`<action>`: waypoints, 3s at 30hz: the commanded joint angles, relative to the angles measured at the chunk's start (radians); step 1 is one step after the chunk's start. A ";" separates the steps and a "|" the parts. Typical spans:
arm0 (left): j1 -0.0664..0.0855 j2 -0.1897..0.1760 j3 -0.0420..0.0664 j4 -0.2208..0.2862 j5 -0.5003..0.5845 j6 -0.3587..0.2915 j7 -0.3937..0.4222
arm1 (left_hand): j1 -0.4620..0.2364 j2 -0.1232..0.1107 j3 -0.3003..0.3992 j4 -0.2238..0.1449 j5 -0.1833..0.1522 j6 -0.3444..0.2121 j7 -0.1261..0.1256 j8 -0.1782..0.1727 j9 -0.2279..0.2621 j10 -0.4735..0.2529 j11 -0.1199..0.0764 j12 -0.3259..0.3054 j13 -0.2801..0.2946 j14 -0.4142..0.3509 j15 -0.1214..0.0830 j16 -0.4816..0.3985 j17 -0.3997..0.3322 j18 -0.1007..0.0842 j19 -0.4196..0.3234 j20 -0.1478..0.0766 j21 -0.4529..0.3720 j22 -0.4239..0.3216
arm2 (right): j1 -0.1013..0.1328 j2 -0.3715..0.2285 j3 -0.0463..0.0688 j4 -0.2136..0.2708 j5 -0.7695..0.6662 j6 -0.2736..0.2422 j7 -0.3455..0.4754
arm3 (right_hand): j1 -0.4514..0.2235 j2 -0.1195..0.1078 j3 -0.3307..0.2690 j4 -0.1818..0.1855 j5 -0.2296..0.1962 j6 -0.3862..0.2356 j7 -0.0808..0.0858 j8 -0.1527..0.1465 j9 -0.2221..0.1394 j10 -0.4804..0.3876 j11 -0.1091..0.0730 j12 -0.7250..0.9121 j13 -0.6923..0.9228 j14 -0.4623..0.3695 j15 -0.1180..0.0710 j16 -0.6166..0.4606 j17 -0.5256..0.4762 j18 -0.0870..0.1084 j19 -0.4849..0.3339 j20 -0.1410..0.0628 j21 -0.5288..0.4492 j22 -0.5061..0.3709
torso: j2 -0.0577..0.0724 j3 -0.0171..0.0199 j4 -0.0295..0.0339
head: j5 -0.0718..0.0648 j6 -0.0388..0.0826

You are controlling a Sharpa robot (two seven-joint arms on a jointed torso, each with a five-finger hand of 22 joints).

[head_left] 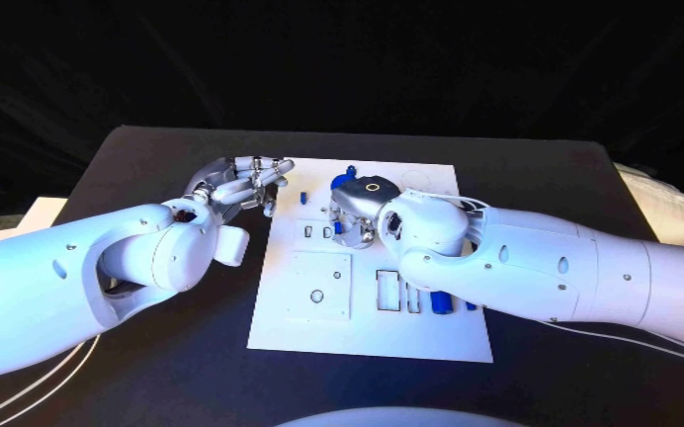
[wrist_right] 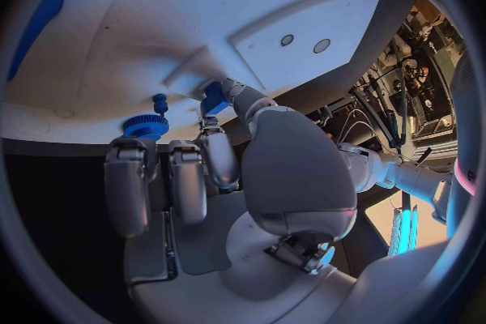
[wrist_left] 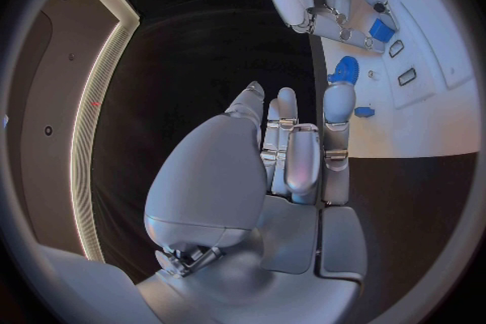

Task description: Assemble the parts on the task board

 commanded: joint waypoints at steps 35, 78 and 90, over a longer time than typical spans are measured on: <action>0.001 0.002 0.001 -0.007 0.001 0.042 -0.016 | -0.013 -0.003 0.002 0.002 -0.010 -0.011 0.013 -0.027 -0.014 -0.012 0.008 -0.007 -0.014 -0.007 0.004 -0.005 -0.006 0.017 -0.004 0.004 -0.012 -0.008 | -0.008 -0.006 -0.006 0.002 -0.005 -0.053 0.001 | -0.043 -0.059 -0.101 0.066 -0.123 -0.100 0.033 -0.043 -0.011 -0.053 0.029 -0.091 0.015 0.097 0.024 -0.009 0.232 0.006 0.031 0.019 -0.017 0.101 | 0.000 0.0003 -0.0004 | -0.002 -0.003; 0.123 0.215 0.000 -0.209 -0.862 0.546 -0.855 | -0.219 0.072 -0.137 0.068 -0.047 0.056 -0.051 0.089 0.038 0.243 -0.050 0.557 0.487 0.143 -0.047 0.267 0.304 -0.089 0.300 -0.044 0.402 0.567 | 0.100 -0.371 0.022 0.135 1.054 -0.507 0.556 | 0.154 -0.003 -0.046 0.135 0.031 -0.184 0.074 -0.039 -0.009 -0.282 0.068 -1.003 -0.816 -0.202 0.059 -1.087 -0.715 0.153 -0.355 0.045 -0.884 -0.910 | -0.051 0.0158 -0.0398 | 0.039 0.017; 0.148 0.326 0.000 -0.282 -0.909 0.606 -0.918 | -0.265 0.098 -0.212 0.070 -0.106 0.057 -0.074 0.177 0.145 0.263 -0.070 0.604 0.558 0.143 -0.063 0.267 0.304 -0.095 0.310 -0.060 0.421 0.599 | 0.100 -0.361 0.021 0.111 1.097 -0.490 0.585 | 0.113 -0.017 -0.013 0.103 0.026 -0.161 0.079 -0.042 -0.011 -0.153 0.078 -1.208 -1.106 -0.102 0.077 -1.387 -0.945 0.154 -0.248 0.066 -1.152 -1.116 | -0.048 0.0168 -0.0400 | 0.039 0.013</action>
